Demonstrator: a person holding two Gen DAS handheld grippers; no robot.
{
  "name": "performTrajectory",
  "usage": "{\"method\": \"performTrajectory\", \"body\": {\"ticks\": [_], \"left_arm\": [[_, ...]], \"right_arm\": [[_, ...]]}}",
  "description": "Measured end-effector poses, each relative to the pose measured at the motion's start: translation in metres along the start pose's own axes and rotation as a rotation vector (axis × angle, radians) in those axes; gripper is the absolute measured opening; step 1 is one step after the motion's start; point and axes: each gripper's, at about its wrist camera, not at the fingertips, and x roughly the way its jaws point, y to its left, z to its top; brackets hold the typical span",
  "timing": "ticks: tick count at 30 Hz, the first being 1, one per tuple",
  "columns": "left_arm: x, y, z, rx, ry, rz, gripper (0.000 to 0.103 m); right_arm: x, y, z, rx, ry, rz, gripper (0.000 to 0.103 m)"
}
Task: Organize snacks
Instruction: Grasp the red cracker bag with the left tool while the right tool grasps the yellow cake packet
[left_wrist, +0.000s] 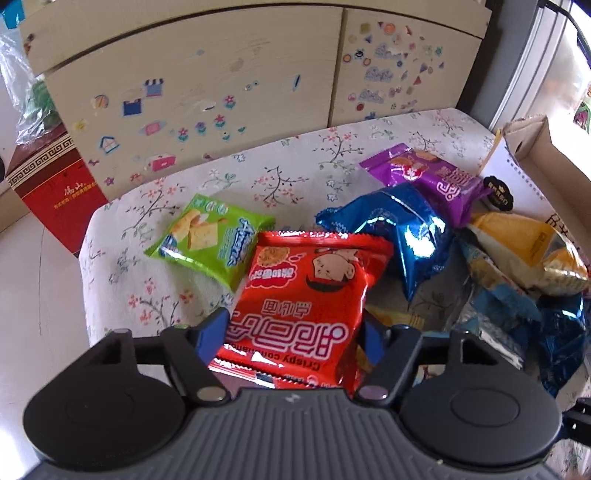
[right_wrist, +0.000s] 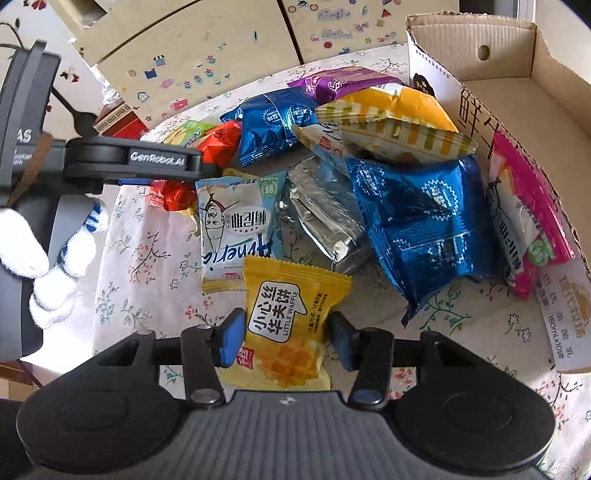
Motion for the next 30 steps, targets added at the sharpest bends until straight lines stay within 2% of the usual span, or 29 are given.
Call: {"method": "performTrajectory", "body": {"ticks": [4, 9, 11, 14, 15, 17, 24, 26, 28, 30], "left_arm": [[-0.011, 0.002, -0.011, -0.049, 0.021, -0.018, 0.068], [-0.022, 0.000, -0.027, -0.037, 0.051, -0.014, 0.068], [-0.023, 0.003, -0.030, -0.049, 0.042, -0.028, 0.068], [-0.022, 0.005, -0.028, -0.036, 0.024, -0.013, 0.077], [-0.021, 0.005, -0.028, -0.040, 0.017, -0.002, 0.081], [-0.019, 0.007, -0.024, -0.056, 0.005, -0.003, 0.083], [-0.005, 0.007, -0.020, -0.060, 0.018, 0.004, 0.088], [-0.004, 0.006, -0.019, -0.056, 0.024, -0.004, 0.086], [-0.005, 0.004, -0.020, -0.047, 0.025, -0.021, 0.076], [-0.009, 0.001, -0.022, -0.038, 0.023, -0.045, 0.063]], "right_arm": [[-0.007, -0.006, -0.003, -0.021, 0.009, 0.026, 0.053], [-0.013, -0.003, -0.003, -0.095, 0.002, 0.016, 0.052], [-0.013, -0.004, -0.003, -0.088, 0.015, 0.022, 0.054], [-0.008, -0.004, -0.001, -0.048, 0.039, 0.025, 0.059], [-0.007, -0.005, 0.000, -0.033, 0.049, 0.030, 0.064], [-0.006, -0.006, 0.000, -0.010, 0.055, 0.040, 0.068], [0.001, 0.007, 0.000, -0.043, 0.068, 0.014, 0.070], [0.002, 0.012, -0.002, -0.074, 0.068, -0.004, 0.069], [0.005, 0.020, -0.004, -0.106, 0.064, -0.020, 0.066], [0.005, 0.024, -0.006, -0.135, 0.056, -0.036, 0.056]]}}
